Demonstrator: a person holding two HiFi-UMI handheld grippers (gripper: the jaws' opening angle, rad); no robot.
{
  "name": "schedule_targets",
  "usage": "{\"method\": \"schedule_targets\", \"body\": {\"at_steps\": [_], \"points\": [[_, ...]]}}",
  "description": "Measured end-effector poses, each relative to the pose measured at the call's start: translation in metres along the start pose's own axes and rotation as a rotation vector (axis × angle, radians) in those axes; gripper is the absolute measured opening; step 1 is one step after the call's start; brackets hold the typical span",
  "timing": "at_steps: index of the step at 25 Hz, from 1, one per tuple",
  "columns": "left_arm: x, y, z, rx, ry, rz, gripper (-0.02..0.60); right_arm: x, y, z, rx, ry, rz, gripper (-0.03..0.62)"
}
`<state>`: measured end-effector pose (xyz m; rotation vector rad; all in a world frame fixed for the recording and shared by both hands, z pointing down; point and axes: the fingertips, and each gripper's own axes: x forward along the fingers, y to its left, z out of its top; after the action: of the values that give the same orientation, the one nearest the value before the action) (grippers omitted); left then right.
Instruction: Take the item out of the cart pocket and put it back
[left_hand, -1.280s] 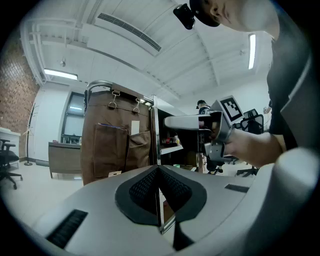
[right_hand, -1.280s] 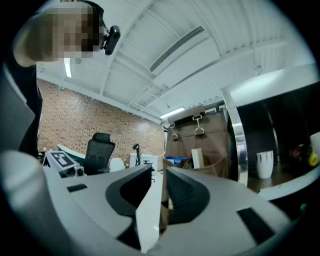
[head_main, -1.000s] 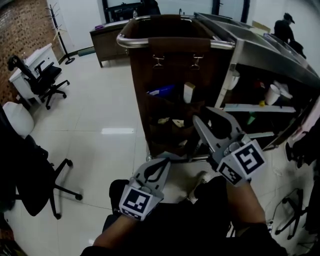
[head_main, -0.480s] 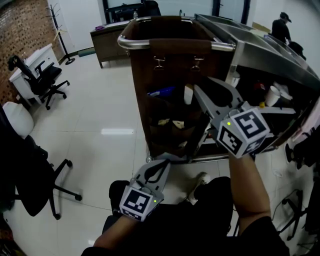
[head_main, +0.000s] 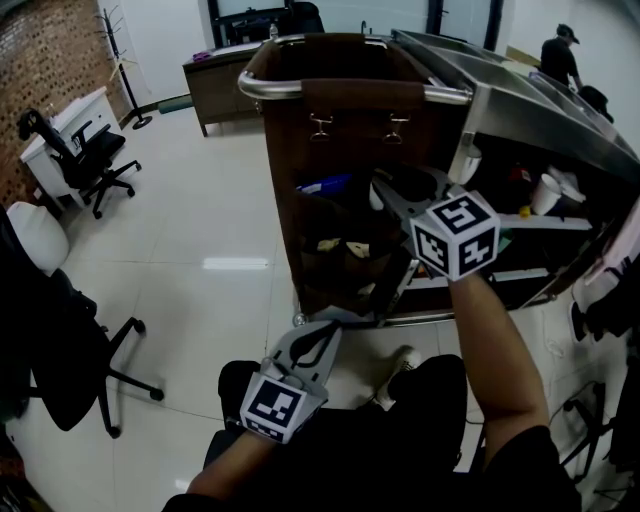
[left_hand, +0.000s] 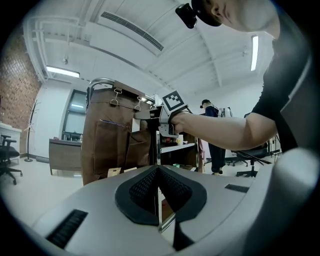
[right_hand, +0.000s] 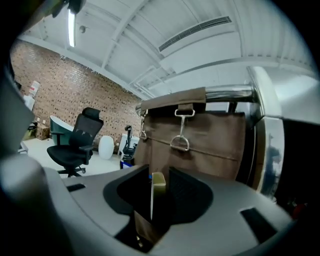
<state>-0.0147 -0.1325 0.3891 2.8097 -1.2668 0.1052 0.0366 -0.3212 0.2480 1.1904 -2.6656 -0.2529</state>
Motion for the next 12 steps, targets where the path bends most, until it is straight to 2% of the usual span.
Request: {"method": "schedule_targets", "body": {"at_steps": [12], "points": [[0.001, 0.001, 0.0, -0.002, 0.001, 0.001, 0.0, 0.013, 0.006, -0.018, -0.069, 0.066, 0.009, 0.147]]}}
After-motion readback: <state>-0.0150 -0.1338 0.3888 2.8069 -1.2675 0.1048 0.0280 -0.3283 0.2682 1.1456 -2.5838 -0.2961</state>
